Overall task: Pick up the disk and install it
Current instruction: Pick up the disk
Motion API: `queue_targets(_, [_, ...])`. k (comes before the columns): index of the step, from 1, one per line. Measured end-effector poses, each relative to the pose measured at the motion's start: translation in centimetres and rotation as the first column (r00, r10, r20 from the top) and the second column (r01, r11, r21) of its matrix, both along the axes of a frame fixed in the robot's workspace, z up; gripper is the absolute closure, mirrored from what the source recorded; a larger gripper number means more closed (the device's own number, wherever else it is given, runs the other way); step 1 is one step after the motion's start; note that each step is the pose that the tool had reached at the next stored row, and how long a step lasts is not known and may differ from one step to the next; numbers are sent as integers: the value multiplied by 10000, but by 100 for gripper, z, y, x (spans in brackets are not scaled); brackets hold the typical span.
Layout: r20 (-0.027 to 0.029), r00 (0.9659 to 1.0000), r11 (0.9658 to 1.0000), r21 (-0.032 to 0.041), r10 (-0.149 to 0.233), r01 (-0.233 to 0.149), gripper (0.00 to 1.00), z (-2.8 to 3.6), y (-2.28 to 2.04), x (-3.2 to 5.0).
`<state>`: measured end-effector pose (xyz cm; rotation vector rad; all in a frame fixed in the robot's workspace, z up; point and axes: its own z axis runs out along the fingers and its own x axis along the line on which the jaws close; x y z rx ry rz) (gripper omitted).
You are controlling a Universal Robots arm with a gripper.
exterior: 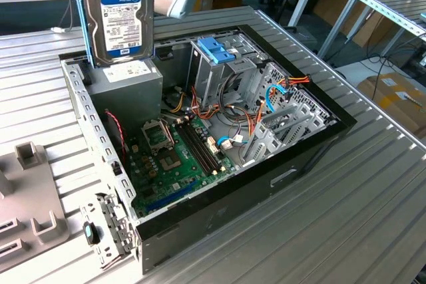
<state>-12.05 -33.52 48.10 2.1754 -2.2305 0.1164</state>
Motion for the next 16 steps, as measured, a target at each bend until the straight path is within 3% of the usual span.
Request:
queue_targets(11, [0, 10000, 10000, 0, 0, 0, 65, 0, 0, 299])
queue_targets(13, [0, 10000, 10000, 0, -1, 1, 65, 0, 0, 434])
queue_targets(16, [1, 10000, 10000, 1, -1, 1, 65, 0, 0, 545])
